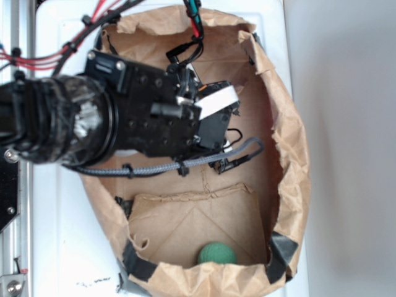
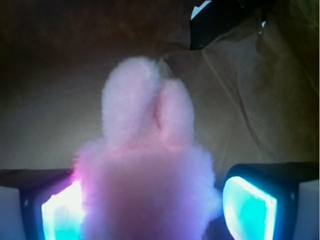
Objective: Grab the pink bunny.
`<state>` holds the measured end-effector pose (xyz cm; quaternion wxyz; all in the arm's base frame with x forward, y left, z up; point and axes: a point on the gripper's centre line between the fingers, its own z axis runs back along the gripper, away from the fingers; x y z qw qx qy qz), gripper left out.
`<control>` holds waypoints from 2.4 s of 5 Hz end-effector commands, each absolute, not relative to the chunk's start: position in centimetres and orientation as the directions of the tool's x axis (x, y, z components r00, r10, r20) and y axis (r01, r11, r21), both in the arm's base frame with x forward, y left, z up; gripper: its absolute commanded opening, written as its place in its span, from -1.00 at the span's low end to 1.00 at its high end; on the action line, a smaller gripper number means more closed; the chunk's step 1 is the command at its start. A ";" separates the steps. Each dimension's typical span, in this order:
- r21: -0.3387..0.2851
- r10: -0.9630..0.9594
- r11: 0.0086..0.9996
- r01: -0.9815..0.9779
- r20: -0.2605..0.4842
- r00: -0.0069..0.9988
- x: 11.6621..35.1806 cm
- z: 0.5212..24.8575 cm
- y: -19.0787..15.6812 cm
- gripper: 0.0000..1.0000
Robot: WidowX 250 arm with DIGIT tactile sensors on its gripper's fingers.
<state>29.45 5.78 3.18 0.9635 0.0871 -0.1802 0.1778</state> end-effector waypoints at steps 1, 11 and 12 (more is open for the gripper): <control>0.027 0.244 0.964 -0.266 0.320 0.916 28.5 11.2 5.2 -1.00; 0.049 0.240 0.963 -0.264 0.285 0.928 30.7 10.5 7.2 1.00; 0.052 0.245 0.962 -0.269 0.279 0.929 31.0 10.4 7.7 1.00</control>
